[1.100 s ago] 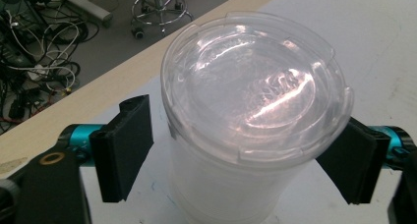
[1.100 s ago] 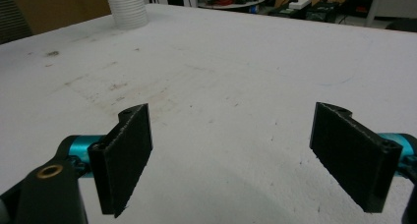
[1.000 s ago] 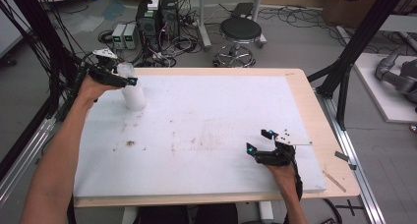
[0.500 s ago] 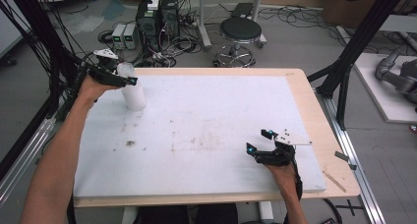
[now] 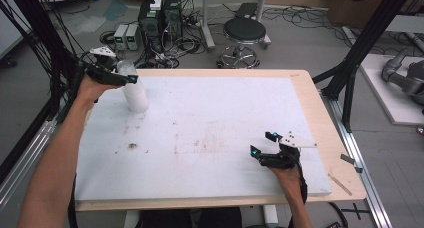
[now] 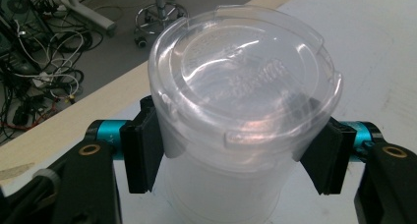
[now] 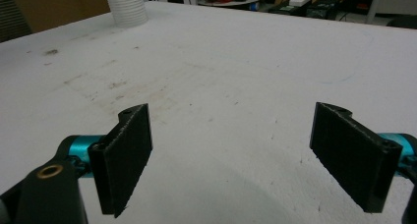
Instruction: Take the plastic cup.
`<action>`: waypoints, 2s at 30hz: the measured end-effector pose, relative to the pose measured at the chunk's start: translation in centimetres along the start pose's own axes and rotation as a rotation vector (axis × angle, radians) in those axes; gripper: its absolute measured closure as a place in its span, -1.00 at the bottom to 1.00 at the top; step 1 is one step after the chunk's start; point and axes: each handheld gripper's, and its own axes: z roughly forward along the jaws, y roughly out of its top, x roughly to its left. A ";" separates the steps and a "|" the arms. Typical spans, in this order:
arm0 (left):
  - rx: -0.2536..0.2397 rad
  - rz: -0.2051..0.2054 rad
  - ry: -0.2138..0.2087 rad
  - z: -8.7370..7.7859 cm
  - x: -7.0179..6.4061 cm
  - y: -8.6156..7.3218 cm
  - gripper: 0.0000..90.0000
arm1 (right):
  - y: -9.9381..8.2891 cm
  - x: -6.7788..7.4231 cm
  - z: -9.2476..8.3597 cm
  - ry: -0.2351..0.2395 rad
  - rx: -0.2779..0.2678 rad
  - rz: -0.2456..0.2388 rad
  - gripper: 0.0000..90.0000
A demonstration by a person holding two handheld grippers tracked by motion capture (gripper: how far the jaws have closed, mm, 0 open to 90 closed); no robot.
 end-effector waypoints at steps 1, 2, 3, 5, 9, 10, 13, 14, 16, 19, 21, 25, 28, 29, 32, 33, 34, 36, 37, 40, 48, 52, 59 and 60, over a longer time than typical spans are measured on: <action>-0.004 -0.003 -0.001 -0.1 0.0 0.1 -0.25 | 0.0 0.0 0.0 0.000 0.000 0.000 -0.65; 0.008 -0.008 0.000 -0.3 0.1 0.2 -0.26 | 0.0 0.0 0.0 0.000 0.003 0.003 -0.65; 0.010 -0.008 0.003 -0.5 0.0 0.5 -0.26 | 0.0 0.0 0.0 0.000 0.003 0.003 -0.65; -0.004 0.000 -0.001 -0.9 -0.1 1.1 -0.26 | 0.0 0.0 0.0 0.000 0.003 0.003 -0.65; -0.021 0.011 0.009 -1.7 -0.2 2.7 -0.26 | 0.0 0.0 0.0 -0.002 0.001 0.001 -0.65; -0.026 0.013 0.014 -2.0 -0.2 3.1 -0.26 | 0.0 0.1 0.0 0.001 0.005 0.006 -0.65; -0.033 0.020 0.022 -2.7 -0.3 4.0 -0.25 | 0.0 0.1 -0.1 0.002 0.002 0.004 -0.65; -0.042 0.020 0.026 -3.3 -0.4 4.5 -0.25 | 0.0 0.1 0.0 0.002 0.002 0.009 -0.65; -0.046 0.024 0.030 -3.6 -0.5 4.9 -0.25 | 0.0 0.0 0.0 0.002 0.002 0.004 -0.65; -0.053 0.036 0.042 -4.6 -0.8 6.0 -0.25 | 0.0 0.1 0.0 0.003 0.005 0.007 -0.65; -0.058 0.040 0.049 -5.3 -0.9 6.7 -0.25 | 0.0 0.0 0.0 0.002 0.002 0.005 -0.65; -0.080 0.058 0.055 -6.6 -1.3 8.0 -0.25 | 0.0 0.0 0.0 0.004 0.005 0.006 -0.65; -0.079 0.070 0.059 -7.2 -1.6 8.4 -0.25 | 0.0 0.0 0.0 0.006 0.005 0.007 -0.65; -0.082 0.067 0.059 -7.3 -1.6 8.4 -0.25 | 0.0 0.0 0.0 0.006 0.005 0.006 -0.65; -0.083 0.067 0.058 -7.6 -1.8 8.4 -0.25 | 0.0 0.0 0.0 0.006 0.005 0.006 -0.65; -0.081 0.071 0.059 -7.7 -1.9 8.4 -0.25 | 0.0 0.0 0.0 0.007 0.005 0.005 -0.65; -0.083 0.074 0.057 -7.8 -2.1 8.3 -0.25 | 0.0 0.0 0.0 0.007 0.007 0.007 -0.65; -0.095 0.079 0.040 -8.1 -2.5 8.2 -0.25 | 0.0 0.0 0.0 0.007 0.006 0.007 -0.65; -0.100 0.088 0.023 -8.3 -3.1 8.1 -0.25 | 0.0 0.0 0.0 0.006 0.006 0.005 -0.65; -0.113 0.115 -0.006 -8.6 -4.2 7.8 -0.25 | 0.0 0.1 0.0 0.004 0.007 0.003 -0.65; -0.163 0.198 -0.130 -9.6 -8.6 6.9 -0.25 | 0.0 0.0 0.0 0.003 0.006 0.014 -0.65; -0.176 0.237 -0.194 -9.2 -10.9 6.0 -0.25 | 0.0 -0.1 0.0 0.006 0.005 0.015 -0.65; -0.236 0.269 -0.304 -7.8 -14.1 4.3 -0.25 | 0.0 -0.1 0.0 0.008 0.006 0.015 -0.65; -0.247 0.269 -0.315 -7.6 -14.5 4.1 -0.25 | 0.0 -0.1 0.0 0.007 0.006 0.013 -0.65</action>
